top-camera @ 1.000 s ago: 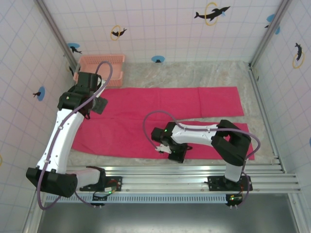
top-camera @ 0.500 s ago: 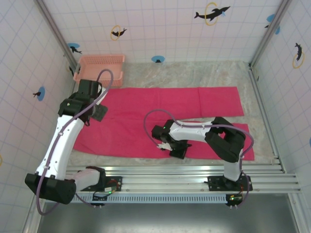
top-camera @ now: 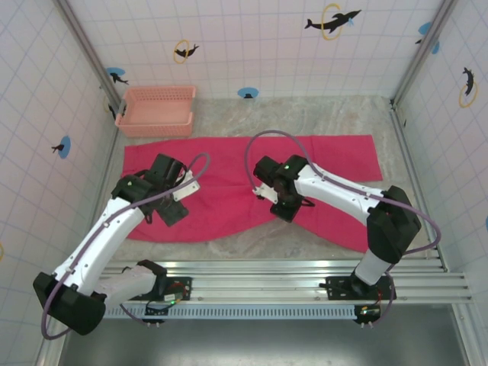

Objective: Roll up the long pants

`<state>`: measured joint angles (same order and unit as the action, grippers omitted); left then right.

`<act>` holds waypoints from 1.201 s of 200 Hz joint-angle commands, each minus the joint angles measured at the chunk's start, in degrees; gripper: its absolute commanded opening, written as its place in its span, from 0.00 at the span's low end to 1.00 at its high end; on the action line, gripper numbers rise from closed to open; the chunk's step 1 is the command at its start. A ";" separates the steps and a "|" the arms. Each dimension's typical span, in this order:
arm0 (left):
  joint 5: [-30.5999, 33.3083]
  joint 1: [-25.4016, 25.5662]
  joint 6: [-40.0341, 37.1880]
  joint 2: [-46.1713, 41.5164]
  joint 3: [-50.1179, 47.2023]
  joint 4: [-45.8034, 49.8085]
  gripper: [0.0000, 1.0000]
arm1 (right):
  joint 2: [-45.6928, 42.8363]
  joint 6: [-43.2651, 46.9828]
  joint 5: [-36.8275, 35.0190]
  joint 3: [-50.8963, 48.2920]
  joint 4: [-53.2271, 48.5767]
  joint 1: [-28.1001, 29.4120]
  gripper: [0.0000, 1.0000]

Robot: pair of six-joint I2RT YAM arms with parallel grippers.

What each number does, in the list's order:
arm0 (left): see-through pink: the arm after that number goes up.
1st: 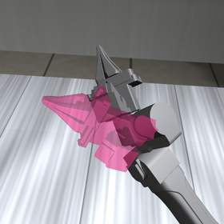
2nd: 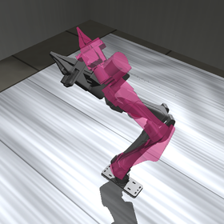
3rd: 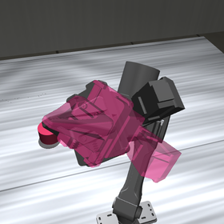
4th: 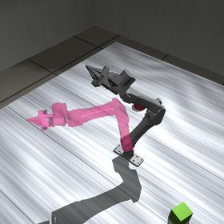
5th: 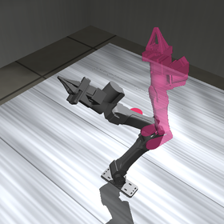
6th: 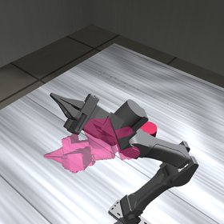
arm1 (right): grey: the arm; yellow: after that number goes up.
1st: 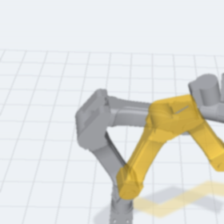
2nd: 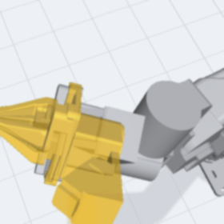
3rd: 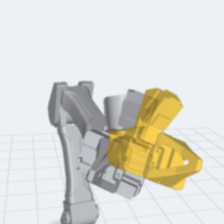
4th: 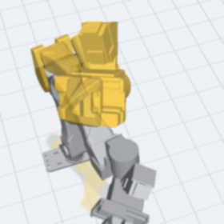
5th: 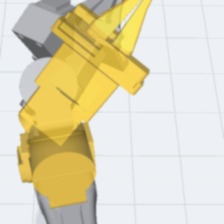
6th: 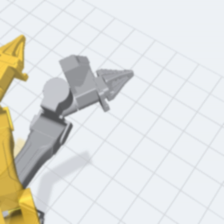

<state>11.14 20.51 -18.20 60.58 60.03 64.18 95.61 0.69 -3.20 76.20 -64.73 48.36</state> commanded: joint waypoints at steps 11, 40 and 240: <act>-4.50 3.47 -0.70 0.02 -1.58 4.18 0.97 | 0.75 -1.49 2.86 5.91 -1.76 -2.12 0.00; -4.95 5.17 -1.09 1.86 -1.77 3.82 0.97 | 0.69 -2.77 3.83 9.09 -1.82 -4.63 0.00; -13.20 10.34 -3.29 17.84 -2.58 -7.01 0.97 | -3.50 -10.68 16.24 11.11 3.66 -15.79 0.00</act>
<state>-0.16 30.44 -20.86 77.19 57.82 58.48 94.04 -8.40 11.00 84.51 -62.30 33.63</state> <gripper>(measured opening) 0.973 0.055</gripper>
